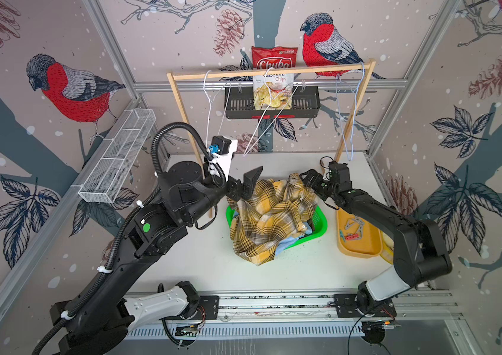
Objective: Remove the clothespins securing long-sleeve shirts to the hanger
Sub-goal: Place the hanger on the clothesline, then adjust the long-sleeve shirt at the bin.
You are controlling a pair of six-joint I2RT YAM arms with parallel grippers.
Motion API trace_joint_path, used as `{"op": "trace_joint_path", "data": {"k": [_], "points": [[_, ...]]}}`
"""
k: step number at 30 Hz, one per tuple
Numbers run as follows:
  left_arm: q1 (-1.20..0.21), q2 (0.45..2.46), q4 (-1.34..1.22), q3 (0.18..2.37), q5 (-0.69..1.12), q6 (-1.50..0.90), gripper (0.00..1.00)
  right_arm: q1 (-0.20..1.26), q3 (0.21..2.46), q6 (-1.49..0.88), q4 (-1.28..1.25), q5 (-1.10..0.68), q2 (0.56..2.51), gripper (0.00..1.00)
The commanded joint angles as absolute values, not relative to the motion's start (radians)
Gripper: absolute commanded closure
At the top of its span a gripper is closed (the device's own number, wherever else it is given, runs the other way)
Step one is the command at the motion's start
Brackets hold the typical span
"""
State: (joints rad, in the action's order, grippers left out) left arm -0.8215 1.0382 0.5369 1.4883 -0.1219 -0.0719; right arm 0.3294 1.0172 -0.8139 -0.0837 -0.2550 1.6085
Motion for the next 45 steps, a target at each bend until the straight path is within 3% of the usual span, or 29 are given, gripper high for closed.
{"op": "trace_joint_path", "data": {"k": [1, 5, 7, 8, 10, 12, 24, 32, 41, 45], "points": [[-0.822, 1.004, 0.643, 1.350, 0.033, -0.167, 0.10, 0.356, 1.046, -0.805, -0.170, -0.331, 1.652, 0.01], [-0.822, 0.963, 0.550, 1.125, 0.127, -0.269, 0.14, 0.399, 0.996, -0.832, -0.234, -0.334, 1.601, 0.28], [-0.822, 0.964, 0.503, 1.050, 0.125, -0.296, 0.20, 0.418, 0.982, -0.839, -0.217, -0.334, 1.578, 0.52], [-0.821, 0.974, 0.484, 1.024, 0.127, -0.304, 0.29, 0.434, 0.969, -0.845, -0.211, -0.327, 1.559, 0.62], [-0.822, 1.002, 0.465, 0.986, 0.119, -0.314, 0.40, 0.464, 0.948, -0.844, -0.189, -0.313, 1.524, 0.74], [-0.822, 1.037, 0.438, 0.948, 0.125, -0.320, 0.45, 0.501, 0.928, -0.840, -0.151, -0.301, 1.495, 0.79], [-0.822, 1.280, 0.302, 0.861, 0.083, -0.339, 0.51, 0.607, 0.594, -0.927, -0.089, -0.214, 1.396, 0.85], [-0.829, 1.493, 0.162, 0.796, 0.044, -0.372, 0.54, 0.619, 0.524, -0.988, -0.030, -0.164, 1.438, 0.85], [-0.920, 1.675, 0.163, 0.868, -0.071, -0.332, 0.52, 0.653, 0.432, -1.071, 0.047, -0.153, 1.260, 0.78], [-0.954, 1.720, 0.124, 0.867, -0.109, -0.344, 0.50, 0.661, 0.399, -1.102, 0.087, -0.136, 1.136, 0.61]]}}
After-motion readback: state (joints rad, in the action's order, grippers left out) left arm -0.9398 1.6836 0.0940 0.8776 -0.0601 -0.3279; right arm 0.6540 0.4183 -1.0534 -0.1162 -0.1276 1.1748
